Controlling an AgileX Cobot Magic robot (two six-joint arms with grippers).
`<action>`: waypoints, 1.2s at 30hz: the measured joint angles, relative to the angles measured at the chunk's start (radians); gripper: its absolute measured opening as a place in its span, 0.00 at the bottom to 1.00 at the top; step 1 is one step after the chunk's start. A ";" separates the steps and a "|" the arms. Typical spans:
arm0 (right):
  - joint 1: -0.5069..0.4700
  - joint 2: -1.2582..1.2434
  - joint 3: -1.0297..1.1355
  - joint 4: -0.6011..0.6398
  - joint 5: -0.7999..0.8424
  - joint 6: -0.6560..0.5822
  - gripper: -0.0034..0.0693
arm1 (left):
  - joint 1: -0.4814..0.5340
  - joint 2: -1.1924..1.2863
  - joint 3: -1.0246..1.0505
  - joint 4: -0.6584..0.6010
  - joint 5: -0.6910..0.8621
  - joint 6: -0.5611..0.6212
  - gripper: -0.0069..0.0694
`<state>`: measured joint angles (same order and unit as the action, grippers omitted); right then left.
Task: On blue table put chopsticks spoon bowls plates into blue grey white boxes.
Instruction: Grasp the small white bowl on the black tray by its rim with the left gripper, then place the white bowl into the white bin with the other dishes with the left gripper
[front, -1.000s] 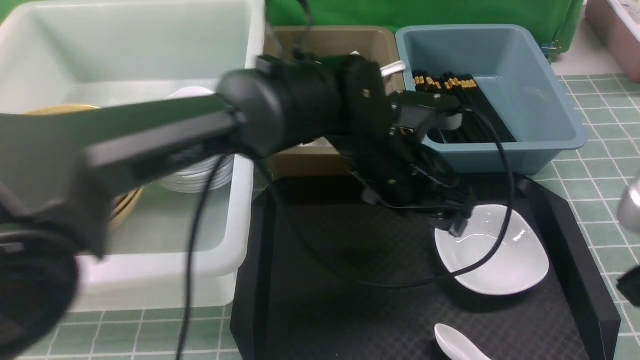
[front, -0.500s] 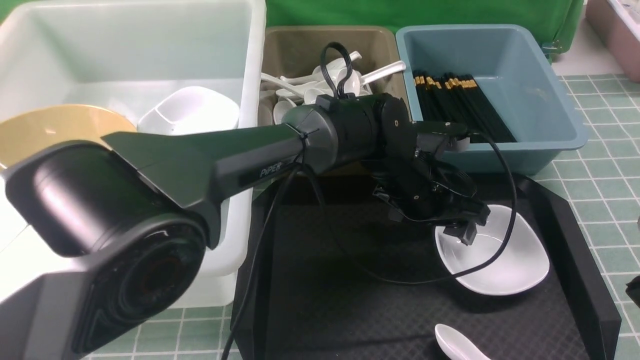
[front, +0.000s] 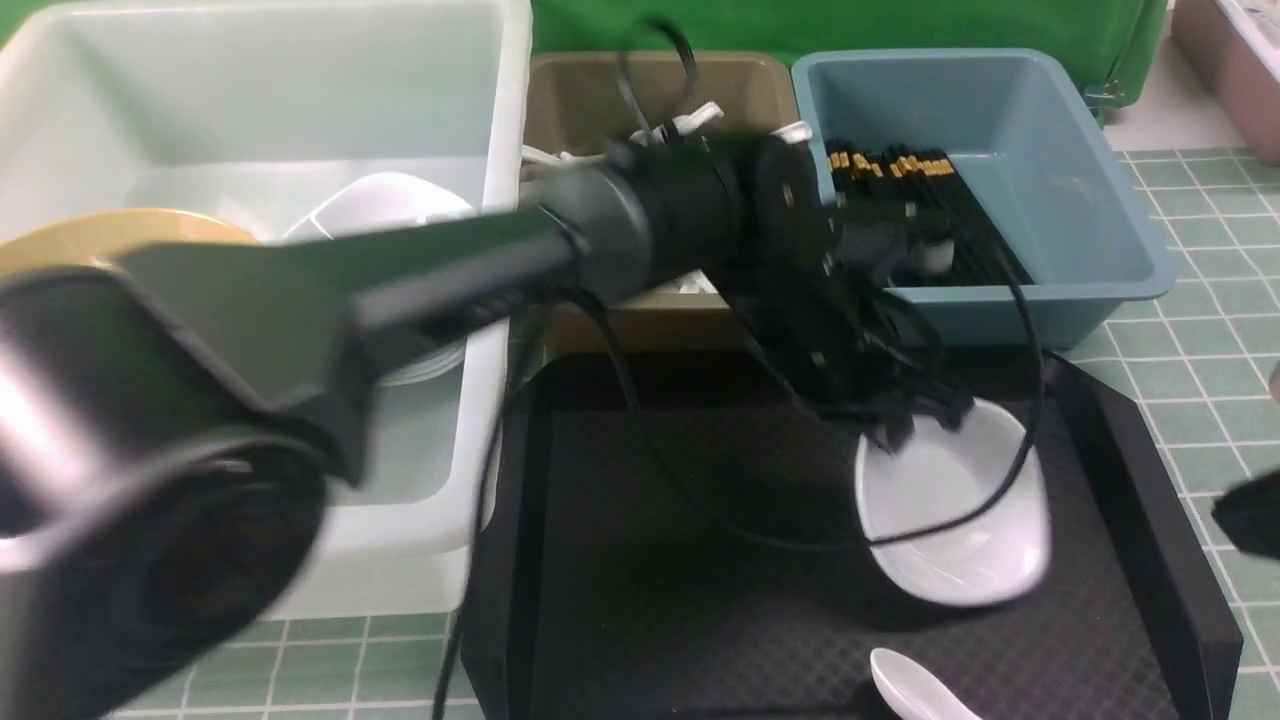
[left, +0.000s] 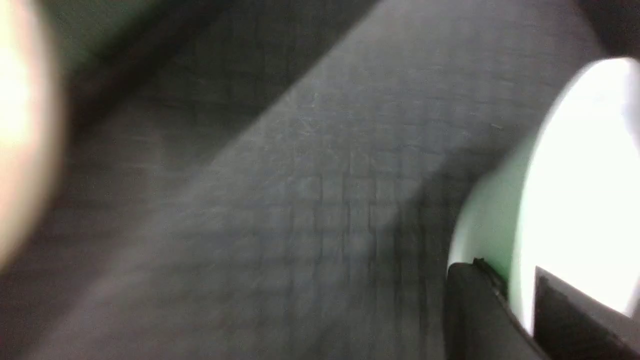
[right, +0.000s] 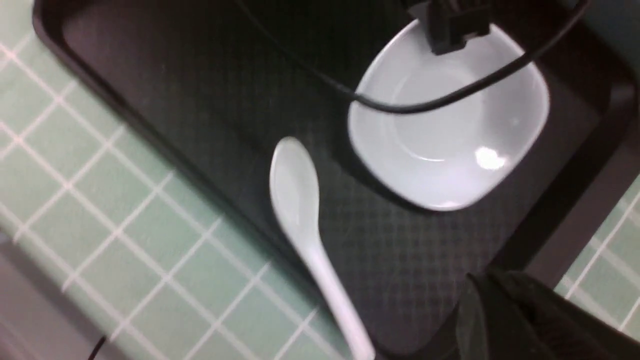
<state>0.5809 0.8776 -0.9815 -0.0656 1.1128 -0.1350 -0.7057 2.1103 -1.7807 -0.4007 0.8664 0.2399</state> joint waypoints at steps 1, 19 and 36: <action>0.000 0.005 -0.015 0.000 -0.010 -0.005 0.11 | 0.012 -0.038 0.001 0.016 0.011 0.002 0.10; 0.230 0.493 -0.433 0.127 -0.102 -0.208 0.12 | 0.673 -0.441 0.003 0.167 0.342 0.003 0.10; 0.248 0.625 -0.576 0.128 -0.202 -0.235 0.12 | 0.819 -0.255 0.118 -0.028 0.111 0.032 0.10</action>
<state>0.8291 1.5024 -1.5573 0.0624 0.9103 -0.3701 0.1131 1.8553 -1.6623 -0.4285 0.9774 0.2721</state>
